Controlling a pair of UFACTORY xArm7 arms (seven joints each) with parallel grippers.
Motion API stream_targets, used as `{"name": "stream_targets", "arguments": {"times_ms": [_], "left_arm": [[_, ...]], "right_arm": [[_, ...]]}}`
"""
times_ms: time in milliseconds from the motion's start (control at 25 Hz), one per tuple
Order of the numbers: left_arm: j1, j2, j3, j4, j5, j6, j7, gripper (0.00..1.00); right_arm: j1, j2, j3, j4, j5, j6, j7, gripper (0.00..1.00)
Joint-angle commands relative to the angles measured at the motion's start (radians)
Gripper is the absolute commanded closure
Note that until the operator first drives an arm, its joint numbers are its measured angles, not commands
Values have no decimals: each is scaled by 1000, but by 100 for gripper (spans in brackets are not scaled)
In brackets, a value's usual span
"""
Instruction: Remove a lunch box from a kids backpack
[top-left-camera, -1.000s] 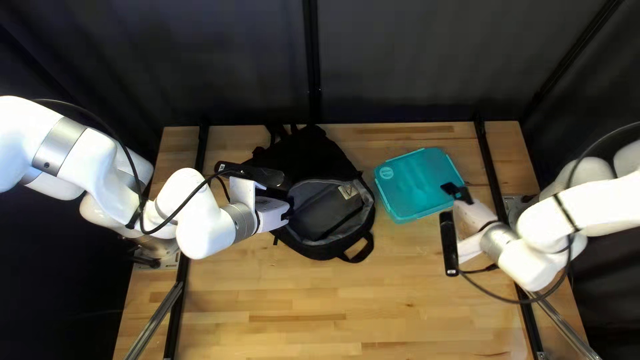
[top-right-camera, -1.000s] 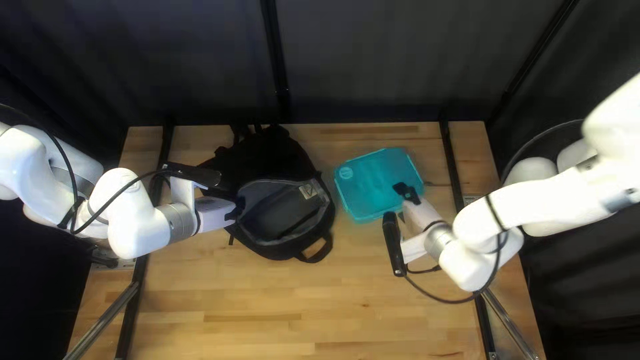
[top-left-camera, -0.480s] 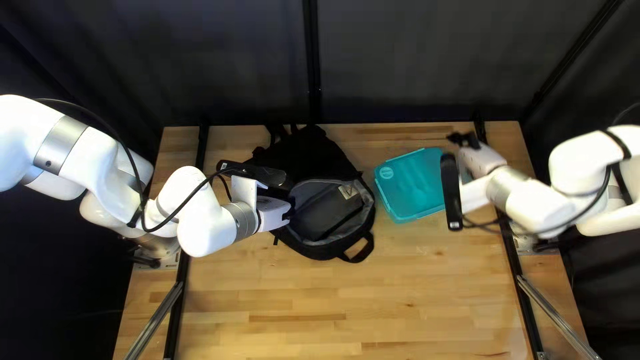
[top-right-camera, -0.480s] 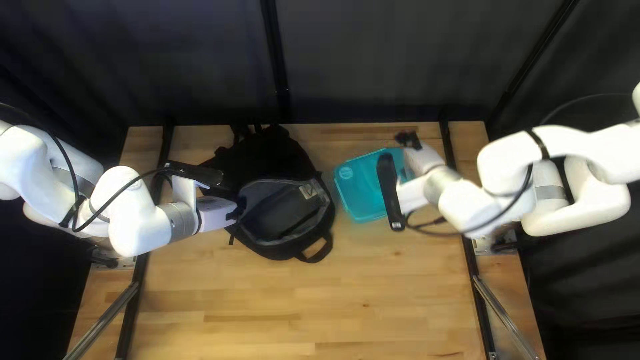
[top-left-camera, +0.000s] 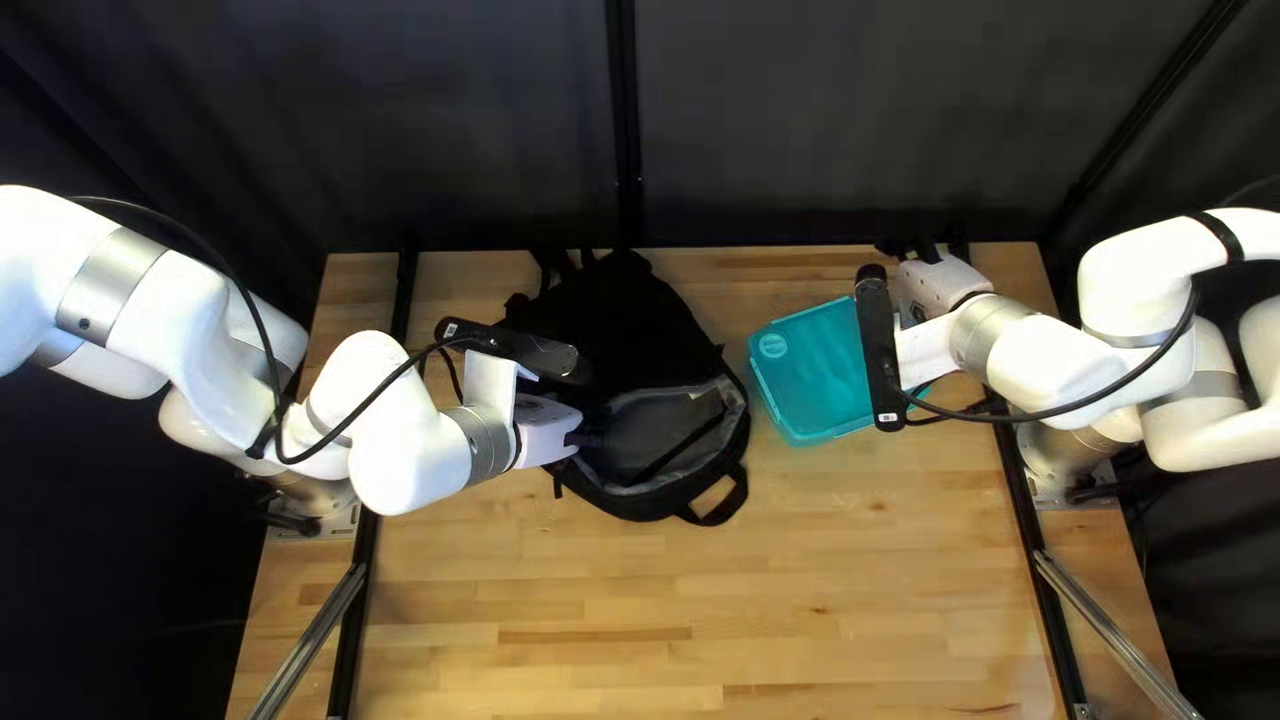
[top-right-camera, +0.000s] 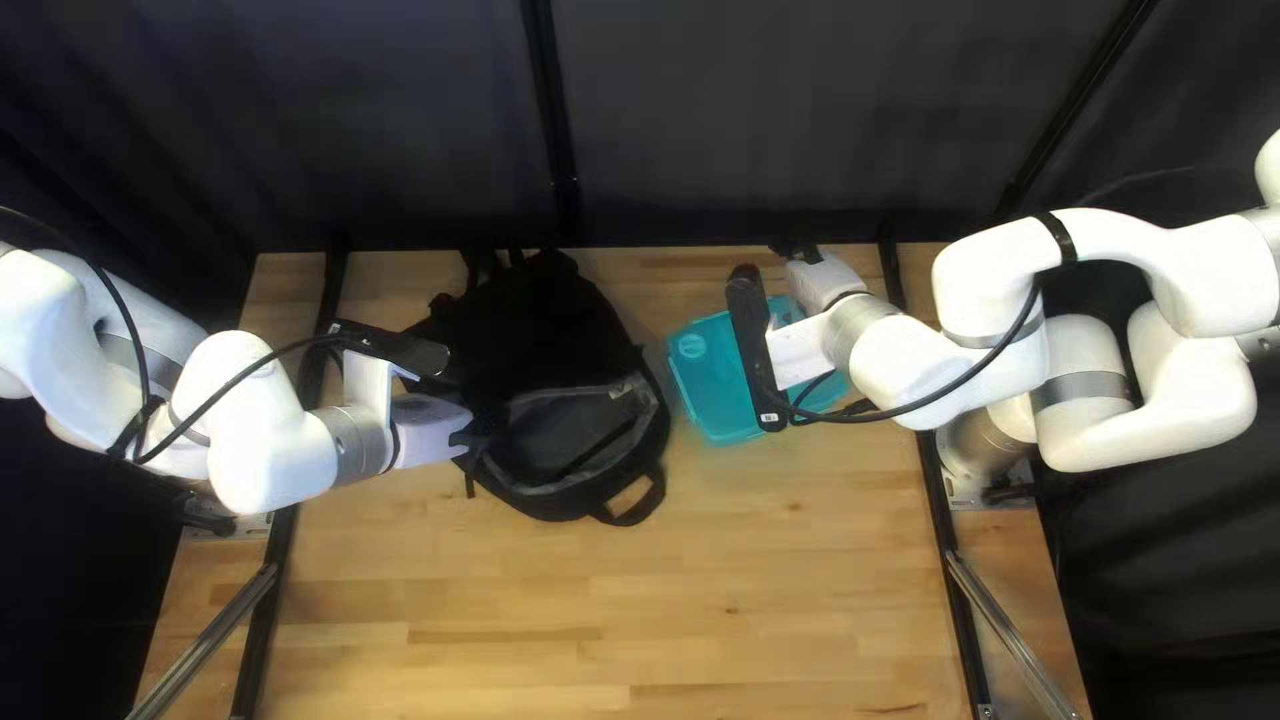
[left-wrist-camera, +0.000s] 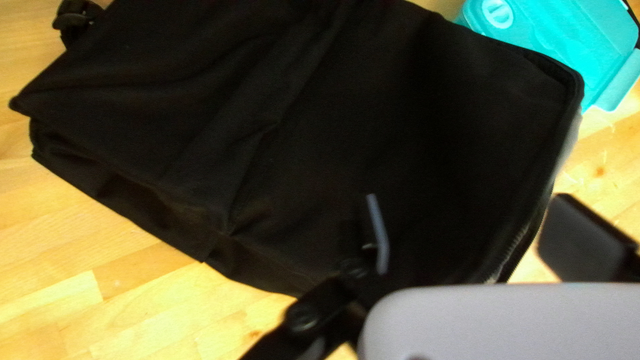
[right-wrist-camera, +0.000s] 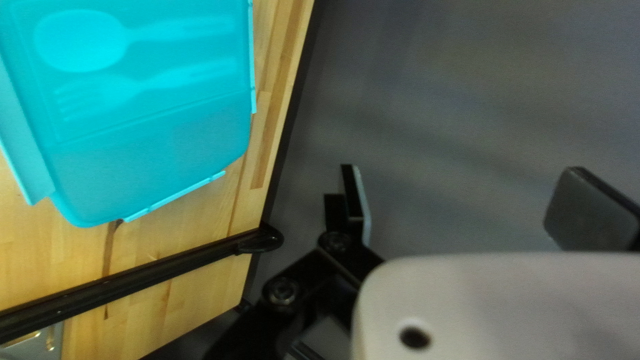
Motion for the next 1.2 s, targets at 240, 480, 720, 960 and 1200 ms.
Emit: {"name": "stream_targets", "arguments": {"times_ms": [240, 480, 720, 960, 1200], "left_arm": [[-70, -92, -18, 74, -135, 141, 136, 0], [-106, -193, 20, 108, -221, 186, 224, 0], [-133, -292, 51, 136, -293, 274, 318, 0], [-168, -304, 100, 222, -355, 362, 458, 0], [-168, -304, 100, 222, -355, 362, 458, 0]], "right_arm": [[5, -8, -22, 41, 44, 35, -45, 0], [12, -43, -45, 74, 81, 82, -98, 0], [17, -64, -57, 101, 106, 118, -131, 0], [21, -60, -39, 122, 107, 126, -127, 0], [21, -60, -39, 122, 107, 126, -127, 0]]}}
